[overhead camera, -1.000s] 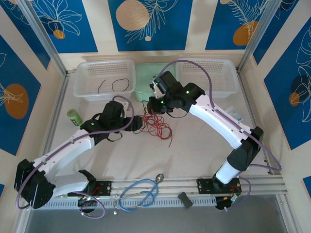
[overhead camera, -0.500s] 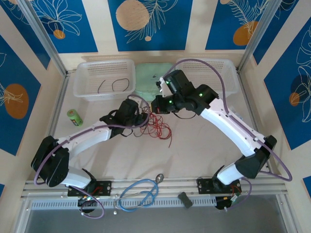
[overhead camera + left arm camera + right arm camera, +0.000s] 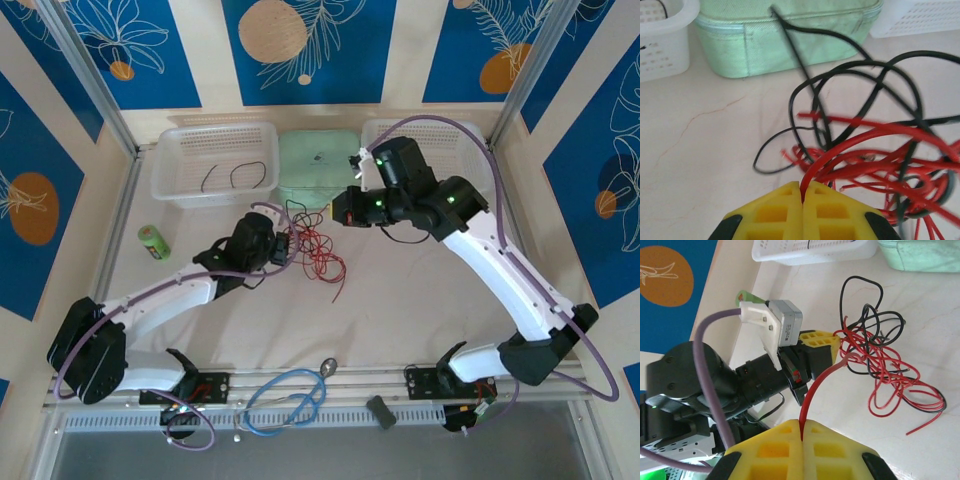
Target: Untangle the cables
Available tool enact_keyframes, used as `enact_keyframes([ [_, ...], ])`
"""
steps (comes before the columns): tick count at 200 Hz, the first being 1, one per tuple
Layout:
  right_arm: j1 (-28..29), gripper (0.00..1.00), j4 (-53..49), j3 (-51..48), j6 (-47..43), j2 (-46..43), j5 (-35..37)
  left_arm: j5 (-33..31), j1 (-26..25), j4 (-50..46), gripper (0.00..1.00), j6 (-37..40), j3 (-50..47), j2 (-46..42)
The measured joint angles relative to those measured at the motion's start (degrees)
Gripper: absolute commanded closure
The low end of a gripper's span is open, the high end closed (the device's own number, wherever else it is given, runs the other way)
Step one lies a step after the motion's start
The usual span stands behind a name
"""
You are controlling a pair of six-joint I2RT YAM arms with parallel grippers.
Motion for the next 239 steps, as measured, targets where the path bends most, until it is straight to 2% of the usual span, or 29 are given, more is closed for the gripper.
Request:
enact_keyframes([
  [104, -7.1, 1.0, -3.0, 4.8, 0.0, -7.9, -2.3, -6.9, 0.8, -1.8, 1.0, -7.1, -5.0, 0.0],
  [176, -13.1, 1.0, -5.3, 12.3, -0.2, -9.5, -4.0, -8.0, 5.2, -6.1, 1.0, -12.1, -9.1, 0.8],
  [224, -15.6, 1.0, -6.0, 15.5, -0.7, -10.5, -5.4, -8.0, 6.2, -7.4, 1.0, -13.1, -10.2, 0.8],
  [233, -15.8, 1.0, -6.0, 15.5, -0.9, -10.5, -6.3, -7.7, 6.2, -7.5, 0.85, -13.0, -10.2, 0.8],
  [239, -15.9, 1.0, -5.9, 15.3, -1.0, -10.4, -7.0, -7.2, 6.2, -7.5, 0.69, -12.9, -10.2, 0.7],
])
